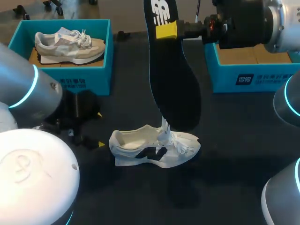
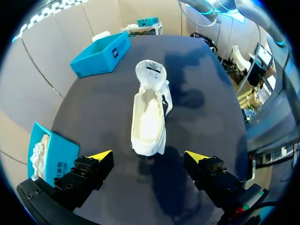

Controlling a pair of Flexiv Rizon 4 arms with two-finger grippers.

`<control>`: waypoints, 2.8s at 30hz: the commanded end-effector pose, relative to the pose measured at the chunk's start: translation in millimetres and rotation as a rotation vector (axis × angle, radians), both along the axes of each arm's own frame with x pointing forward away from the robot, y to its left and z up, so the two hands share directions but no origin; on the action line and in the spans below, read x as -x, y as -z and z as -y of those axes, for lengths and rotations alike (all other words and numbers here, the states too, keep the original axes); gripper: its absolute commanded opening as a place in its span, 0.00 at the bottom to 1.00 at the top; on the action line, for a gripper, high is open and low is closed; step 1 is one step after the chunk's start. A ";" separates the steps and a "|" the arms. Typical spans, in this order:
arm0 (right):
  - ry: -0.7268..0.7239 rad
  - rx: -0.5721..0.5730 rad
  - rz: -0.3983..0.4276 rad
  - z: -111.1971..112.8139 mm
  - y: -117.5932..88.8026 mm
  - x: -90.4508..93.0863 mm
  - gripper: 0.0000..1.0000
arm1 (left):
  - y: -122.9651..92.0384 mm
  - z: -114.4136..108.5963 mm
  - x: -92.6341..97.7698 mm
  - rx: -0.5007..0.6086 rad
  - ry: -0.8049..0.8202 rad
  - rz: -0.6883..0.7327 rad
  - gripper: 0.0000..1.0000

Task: Take the shoe out of the shoebox, open the shoe tongue, remove and reinsert the insole, then place the shoe into the shoebox

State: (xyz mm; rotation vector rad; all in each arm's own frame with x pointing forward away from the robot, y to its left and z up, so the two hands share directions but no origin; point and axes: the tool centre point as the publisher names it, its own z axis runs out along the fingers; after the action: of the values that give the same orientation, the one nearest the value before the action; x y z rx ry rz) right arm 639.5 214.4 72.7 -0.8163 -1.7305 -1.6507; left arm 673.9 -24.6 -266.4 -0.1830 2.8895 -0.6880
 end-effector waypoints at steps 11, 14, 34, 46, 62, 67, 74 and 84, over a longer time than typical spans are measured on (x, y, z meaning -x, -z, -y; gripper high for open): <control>0.002 0.001 -0.001 -3.5 0.5 -0.5 0.00 | -17.9 13.3 -9.2 -0.224 0.002 0.000 1.00; 0.002 0.001 -0.001 -3.5 0.5 -0.5 0.00 | -20.3 14.2 -13.3 -0.224 -0.021 -0.037 1.00; 0.002 0.001 -0.001 -3.5 0.5 -0.5 0.00 | -16.3 20.4 -19.2 -0.272 -0.023 -0.033 1.00; 0.002 0.001 -0.001 -3.5 0.5 -0.5 0.00 | -0.8 39.4 -22.6 -0.450 0.040 -0.018 1.00; 0.002 0.001 -0.001 -3.5 0.5 -0.5 0.00 | 5.3 40.0 -23.1 -0.482 0.028 -0.024 1.00; 0.002 0.001 -0.001 -3.5 0.5 -0.5 0.00 | 5.3 40.0 -23.1 -0.482 0.028 -0.024 1.00; 0.002 0.001 -0.001 -3.5 0.5 -0.5 0.00 | 5.3 40.0 -23.1 -0.482 0.028 -0.024 1.00; 0.002 0.001 -0.001 -3.5 0.5 -0.5 0.00 | 12.5 69.9 -39.1 -0.459 0.062 -0.017 1.00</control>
State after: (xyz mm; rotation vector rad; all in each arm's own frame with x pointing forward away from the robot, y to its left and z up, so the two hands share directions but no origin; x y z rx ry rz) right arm 639.5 214.3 72.6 -0.8163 -1.7306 -1.6506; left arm 703.8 -81.7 -269.4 -0.0381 2.9722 -0.0408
